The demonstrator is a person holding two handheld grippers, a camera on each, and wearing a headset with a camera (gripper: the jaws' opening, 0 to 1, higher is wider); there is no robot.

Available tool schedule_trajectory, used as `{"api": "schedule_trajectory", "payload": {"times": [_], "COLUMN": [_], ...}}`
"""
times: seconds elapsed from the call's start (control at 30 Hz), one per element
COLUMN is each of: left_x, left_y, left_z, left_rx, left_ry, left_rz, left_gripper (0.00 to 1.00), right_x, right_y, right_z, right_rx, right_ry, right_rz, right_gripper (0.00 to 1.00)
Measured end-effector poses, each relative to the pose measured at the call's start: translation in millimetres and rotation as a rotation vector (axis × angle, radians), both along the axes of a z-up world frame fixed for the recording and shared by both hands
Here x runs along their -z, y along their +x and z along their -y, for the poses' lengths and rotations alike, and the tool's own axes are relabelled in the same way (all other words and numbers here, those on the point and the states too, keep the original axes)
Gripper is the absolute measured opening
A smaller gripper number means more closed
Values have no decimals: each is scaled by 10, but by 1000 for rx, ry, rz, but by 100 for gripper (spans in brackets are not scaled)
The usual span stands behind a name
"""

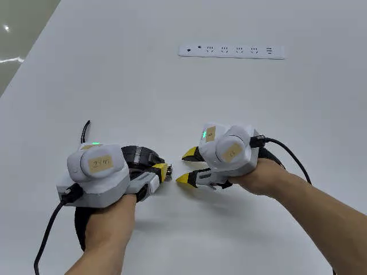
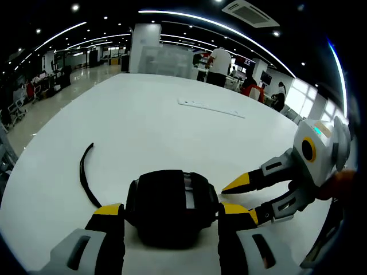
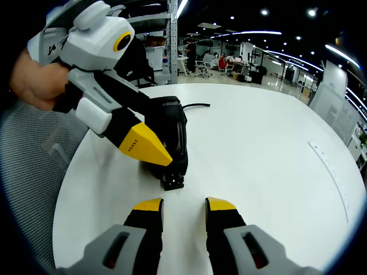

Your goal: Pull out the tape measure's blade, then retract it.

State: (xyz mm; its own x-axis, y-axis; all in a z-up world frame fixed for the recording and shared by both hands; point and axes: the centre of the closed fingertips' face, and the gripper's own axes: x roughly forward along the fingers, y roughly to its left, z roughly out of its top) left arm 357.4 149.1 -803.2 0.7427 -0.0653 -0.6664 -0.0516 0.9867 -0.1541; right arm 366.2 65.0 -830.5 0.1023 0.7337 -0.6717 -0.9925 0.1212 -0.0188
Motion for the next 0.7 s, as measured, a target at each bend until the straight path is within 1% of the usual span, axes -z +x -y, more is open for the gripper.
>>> {"api": "schedule_trajectory", "payload": {"times": [0.17,0.3,0.33,0.43,0.57,0.63,0.67,0.7], "left_x": [-7,-6,4,3,-13,-7,1,2], "left_y": [-19,-35,-49,-72,-104,-124,-134,-138], "left_z": [-20,-18,-7,7,30,45,49,42], "left_rx": [12,41,51,84,126,140,148,151], "left_ry": [-2,2,-3,5,21,14,6,10], "left_rz": [-1,-6,-14,-13,-11,-20,-26,-27], "left_gripper": [63,66,67,68,68,68,68,68], "right_x": [-24,-42,-42,-52,-97,-120,-138,-147], "right_y": [17,33,34,38,51,56,61,66], "right_z": [117,215,247,332,454,505,542,570], "right_rx": [24,47,53,70,115,133,154,166], "right_ry": [-1,2,1,0,14,25,36,41], "right_rz": [4,7,6,7,0,-3,-12,-16], "right_gripper": [30,31,31,33,35,36,36,37]}}
